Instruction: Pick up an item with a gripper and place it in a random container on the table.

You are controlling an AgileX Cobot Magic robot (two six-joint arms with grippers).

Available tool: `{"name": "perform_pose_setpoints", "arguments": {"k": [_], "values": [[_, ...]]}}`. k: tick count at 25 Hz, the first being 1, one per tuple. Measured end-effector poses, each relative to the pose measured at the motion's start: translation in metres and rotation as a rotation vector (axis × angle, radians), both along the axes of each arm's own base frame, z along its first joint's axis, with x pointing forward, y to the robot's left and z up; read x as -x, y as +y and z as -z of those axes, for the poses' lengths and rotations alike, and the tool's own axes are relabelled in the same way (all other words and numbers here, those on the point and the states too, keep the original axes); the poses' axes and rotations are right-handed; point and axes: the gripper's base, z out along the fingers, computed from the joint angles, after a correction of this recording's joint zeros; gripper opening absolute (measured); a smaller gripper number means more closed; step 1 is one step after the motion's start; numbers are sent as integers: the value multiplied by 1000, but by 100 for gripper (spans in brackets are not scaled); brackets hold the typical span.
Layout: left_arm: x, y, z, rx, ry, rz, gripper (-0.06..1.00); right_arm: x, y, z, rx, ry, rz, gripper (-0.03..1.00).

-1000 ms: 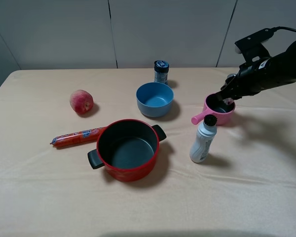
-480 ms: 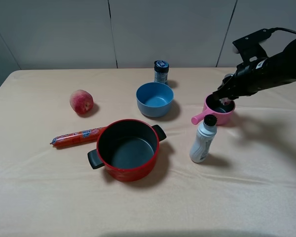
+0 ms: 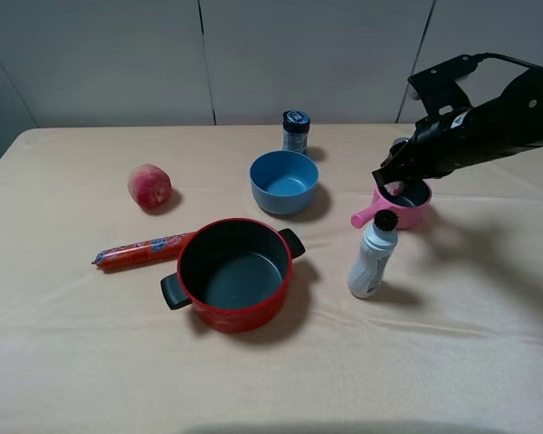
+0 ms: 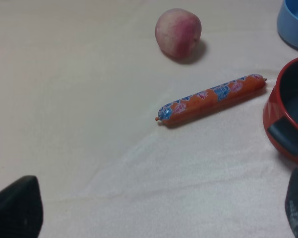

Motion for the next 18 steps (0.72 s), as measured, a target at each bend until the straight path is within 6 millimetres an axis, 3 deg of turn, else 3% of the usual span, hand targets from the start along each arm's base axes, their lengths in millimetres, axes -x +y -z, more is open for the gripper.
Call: {"name": "perform_pose_setpoints", "arguments": {"k": [6,14,18], "values": [[0,0,0,0,0,0,99,0,0,0,-2,7,2,35],[0,0,0,0,0,0,99,0,0,0,-5,8,5,61],[0,0,0,0,0,0,99,0,0,0,-5,8,5,65]]}}
